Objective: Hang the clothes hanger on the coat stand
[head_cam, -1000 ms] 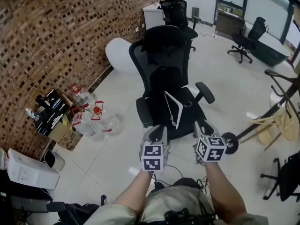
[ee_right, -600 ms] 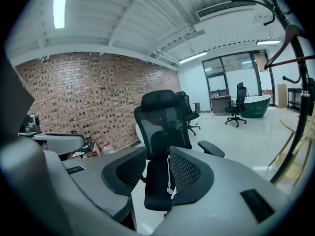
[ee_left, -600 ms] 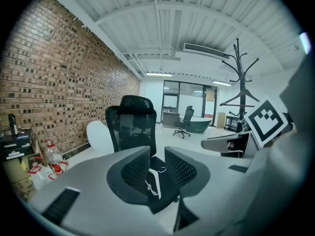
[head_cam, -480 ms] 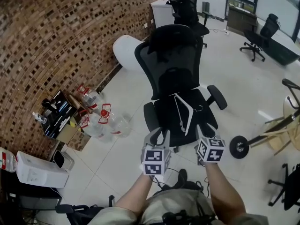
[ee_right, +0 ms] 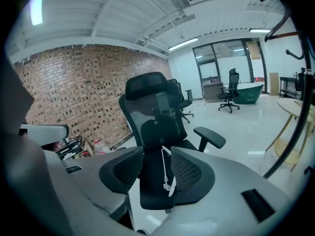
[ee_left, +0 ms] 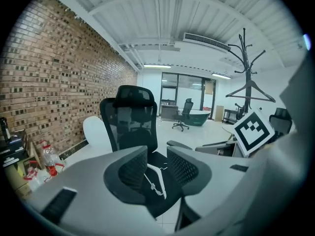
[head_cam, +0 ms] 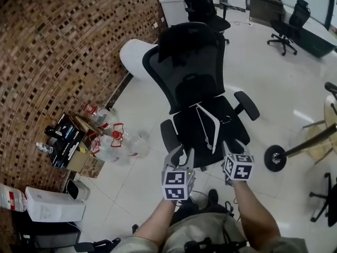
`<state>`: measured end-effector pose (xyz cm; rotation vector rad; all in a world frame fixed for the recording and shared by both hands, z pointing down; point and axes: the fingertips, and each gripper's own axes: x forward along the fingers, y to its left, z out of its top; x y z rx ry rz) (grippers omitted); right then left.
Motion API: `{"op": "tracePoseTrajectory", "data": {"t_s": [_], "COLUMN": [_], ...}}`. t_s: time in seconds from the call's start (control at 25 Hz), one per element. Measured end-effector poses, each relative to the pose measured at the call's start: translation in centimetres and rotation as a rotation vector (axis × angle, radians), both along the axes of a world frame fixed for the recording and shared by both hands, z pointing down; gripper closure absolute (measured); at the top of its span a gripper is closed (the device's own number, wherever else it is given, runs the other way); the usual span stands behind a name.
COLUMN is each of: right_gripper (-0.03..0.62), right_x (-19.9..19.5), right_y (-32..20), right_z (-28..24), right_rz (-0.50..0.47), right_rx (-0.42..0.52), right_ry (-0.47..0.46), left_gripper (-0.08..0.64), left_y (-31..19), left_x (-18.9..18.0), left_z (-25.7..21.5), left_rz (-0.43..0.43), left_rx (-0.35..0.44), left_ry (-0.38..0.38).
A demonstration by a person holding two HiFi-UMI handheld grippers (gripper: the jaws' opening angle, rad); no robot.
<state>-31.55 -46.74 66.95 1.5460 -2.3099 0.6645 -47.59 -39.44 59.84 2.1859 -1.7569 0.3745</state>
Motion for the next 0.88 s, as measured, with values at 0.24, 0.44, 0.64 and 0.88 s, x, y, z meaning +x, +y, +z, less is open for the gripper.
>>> {"op": "tracePoseTrajectory", "data": {"t_s": [0.24,0.44,0.64,0.88], "right_gripper": [0.401,0.402,0.402,0.400], "right_x": [-5.0,-9.3,-10.1,-10.7], "right_y": [-1.7,-4.1,-7.7,-15.9], "right_z": [0.6,0.5,3.7,12.3], "right_rz": [0.035,0.071,0.083,0.072], "right_rx": [-0.038,-0.056,-0.084,-0.172], "right_ry": [0.065,0.105,0.139,0.166], "left_gripper": [0.437,0.417,0.416,0.416], "left_y": [-3.1,-6.1,-11.0,-19.5], "left_x": [-5.3,-9.1,-9.1,-8.2], "left_z": [0.3,-0.2,2.4,8.2], "left_rz": [0.048,0.117,0.148,0.161], "left_rx": [-0.009,-0.009,-0.019,-0.067], "left_ry": [0.019,0.047,0.084,0.113]}}
